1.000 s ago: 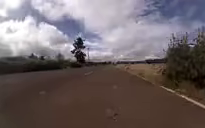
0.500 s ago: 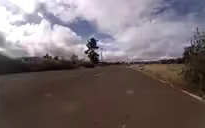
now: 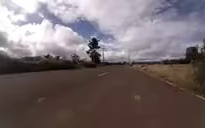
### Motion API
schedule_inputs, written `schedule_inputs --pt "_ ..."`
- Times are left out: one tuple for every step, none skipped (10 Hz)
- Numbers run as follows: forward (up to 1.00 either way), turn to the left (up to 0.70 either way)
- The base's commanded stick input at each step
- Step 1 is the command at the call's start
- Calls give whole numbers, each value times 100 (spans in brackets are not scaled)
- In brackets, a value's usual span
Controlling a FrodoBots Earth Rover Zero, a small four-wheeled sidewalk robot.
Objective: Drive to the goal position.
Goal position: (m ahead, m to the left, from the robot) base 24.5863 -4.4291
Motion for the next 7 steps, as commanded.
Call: schedule_inputs --pt "70 0" --pt "70 0" --pt "70 0" --pt "70 0" --pt "70 0" --pt "70 0" --pt "70 0"
